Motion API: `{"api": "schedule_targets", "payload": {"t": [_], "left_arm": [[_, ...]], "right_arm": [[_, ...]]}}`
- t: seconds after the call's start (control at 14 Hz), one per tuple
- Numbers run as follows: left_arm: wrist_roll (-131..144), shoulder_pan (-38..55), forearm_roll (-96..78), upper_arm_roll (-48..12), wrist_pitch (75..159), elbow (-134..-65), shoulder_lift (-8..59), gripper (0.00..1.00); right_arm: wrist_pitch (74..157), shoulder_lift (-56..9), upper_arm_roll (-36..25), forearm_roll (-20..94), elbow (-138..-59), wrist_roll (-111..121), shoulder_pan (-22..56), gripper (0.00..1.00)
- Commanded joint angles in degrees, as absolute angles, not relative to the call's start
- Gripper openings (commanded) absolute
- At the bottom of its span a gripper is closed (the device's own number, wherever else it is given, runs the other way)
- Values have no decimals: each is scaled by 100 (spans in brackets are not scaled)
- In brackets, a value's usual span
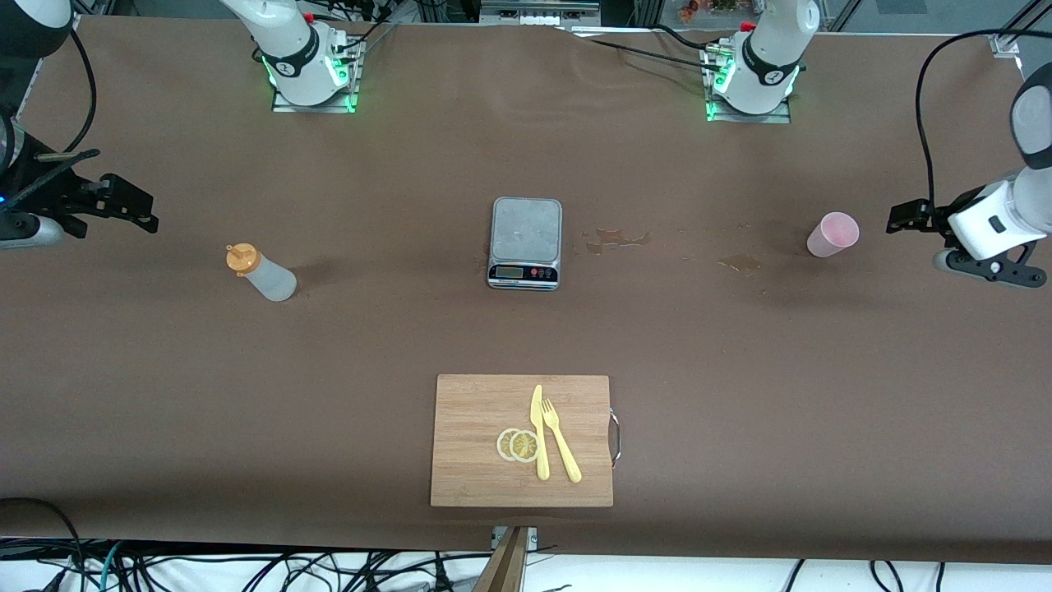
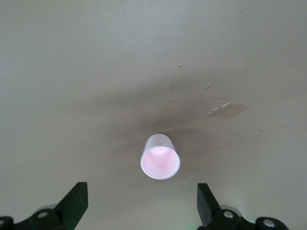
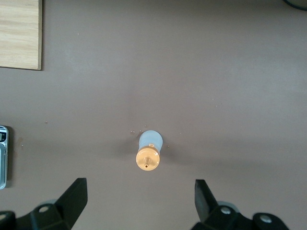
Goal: Add sauce to pink cup with both arms
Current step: 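Close the left gripper around the pink cup's side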
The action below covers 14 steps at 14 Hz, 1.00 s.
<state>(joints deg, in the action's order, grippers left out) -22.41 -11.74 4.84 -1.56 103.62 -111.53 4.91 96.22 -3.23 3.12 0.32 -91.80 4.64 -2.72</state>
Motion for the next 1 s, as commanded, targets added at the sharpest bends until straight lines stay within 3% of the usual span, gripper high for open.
{"api": "schedule_targets", "payload": {"t": [0.0,0.21,0.57,0.93], "left_arm": [[-2749,-1423,703,-220,11500,-12160,264,100],[-3101,-1722,712,-229,13065,-13216,290,100],[-3612,-2083,712,-229,14499,-13983,763,100],[-3700,-2215,712,-237,14660,-14159,958,99]], "right_arm": [[9571,-360,316,62,-9053,492,-272,99],[9571,-360,325,62,-9053,492,-272,99],[9571,-360,325,53,-9053,483,-264,99],[9562,-360,325,53,-9053,492,-264,99]]}}
